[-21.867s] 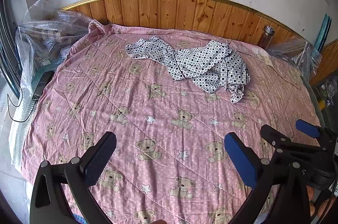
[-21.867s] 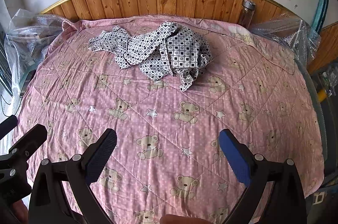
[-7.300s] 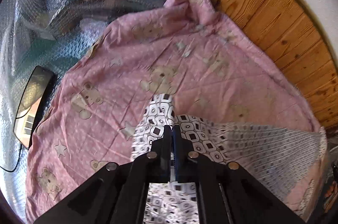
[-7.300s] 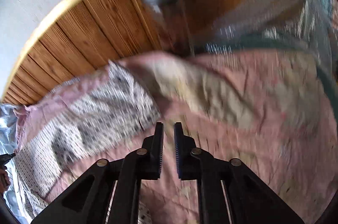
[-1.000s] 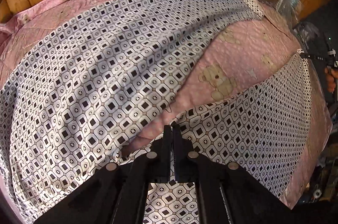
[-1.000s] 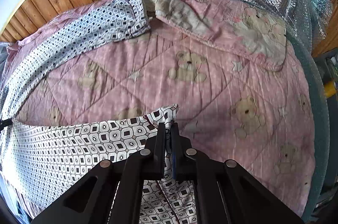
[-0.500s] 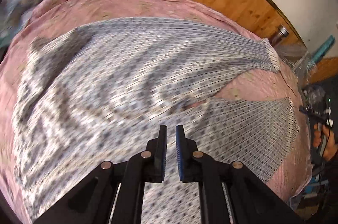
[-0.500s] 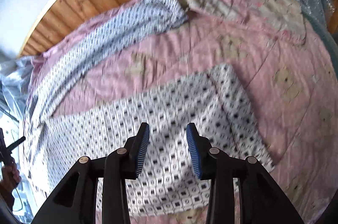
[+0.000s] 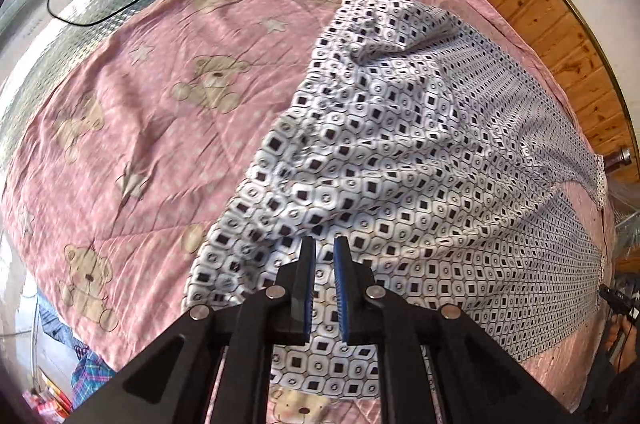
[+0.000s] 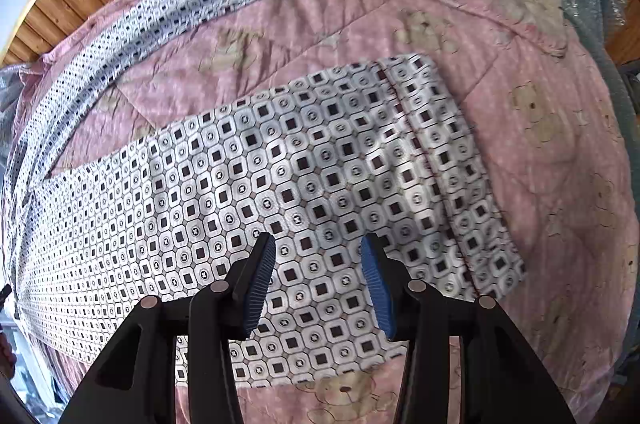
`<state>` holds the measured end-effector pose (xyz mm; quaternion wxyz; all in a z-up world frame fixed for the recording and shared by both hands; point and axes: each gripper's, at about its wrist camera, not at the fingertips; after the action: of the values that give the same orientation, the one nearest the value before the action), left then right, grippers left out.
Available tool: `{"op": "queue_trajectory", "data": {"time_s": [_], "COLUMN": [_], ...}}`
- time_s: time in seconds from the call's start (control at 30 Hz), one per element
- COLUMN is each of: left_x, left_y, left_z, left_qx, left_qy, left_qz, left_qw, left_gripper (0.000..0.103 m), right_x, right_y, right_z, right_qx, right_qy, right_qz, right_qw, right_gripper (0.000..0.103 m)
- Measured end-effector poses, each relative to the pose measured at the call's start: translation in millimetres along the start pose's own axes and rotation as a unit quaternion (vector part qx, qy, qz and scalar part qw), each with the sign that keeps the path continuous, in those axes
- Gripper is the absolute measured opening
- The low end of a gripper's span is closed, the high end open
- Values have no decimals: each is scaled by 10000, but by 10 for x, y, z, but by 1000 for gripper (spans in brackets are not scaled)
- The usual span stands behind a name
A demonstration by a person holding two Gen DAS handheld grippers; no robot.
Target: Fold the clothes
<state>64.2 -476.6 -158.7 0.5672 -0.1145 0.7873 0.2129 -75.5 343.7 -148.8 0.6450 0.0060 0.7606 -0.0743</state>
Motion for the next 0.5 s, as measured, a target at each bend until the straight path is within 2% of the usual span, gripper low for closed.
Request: {"op": "queue_trajectory", "data": {"time_s": [0.1, 0.13, 0.2, 0.3, 0.37, 0.43, 0.5], "left_x": [158, 99, -39, -222, -251, -168, -56], "left_y": [118, 99, 114, 263, 466, 730, 996], "left_z": [-92, -150, -298, -537, -733, -922, -1103], "left_qx": [187, 88, -217, -503, -542, -465, -360], "left_qy": [-362, -240, -149, 33, 57, 6, -53], "left_qz": [-187, -130, 152, 615, 809, 933, 1059], "left_qw": [9990, 9996, 9995, 9968, 9952, 9945, 9937], "left_gripper": [14, 15, 15, 17, 25, 29, 31], "right_x": [-170, -317, -611, -860, -811, -637, -409], "right_y": [4, -10, -39, -133, -265, -401, -516], "right_z": [-283, -444, -764, -1554, -2179, -2721, -3057], "right_qx": [77, 63, 33, -69, -195, -356, -554], "right_qy": [81, 264, 632, 1167, 1410, 1526, 1472], "right_qz": [-33, -144, -367, -561, -588, -444, -178], "right_qw": [9999, 9995, 9973, 9916, 9881, 9867, 9874], "right_gripper": [45, 45, 46, 51, 53, 54, 54]}}
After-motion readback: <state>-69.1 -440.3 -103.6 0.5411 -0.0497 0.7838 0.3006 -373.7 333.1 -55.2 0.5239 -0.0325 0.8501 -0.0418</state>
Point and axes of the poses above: each gripper's, at about its wrist camera, not at the fingertips, and x roughly the way its jaws point, y to its right, z to its underside, and after that the axes turned 4 degrees about x, right-handed
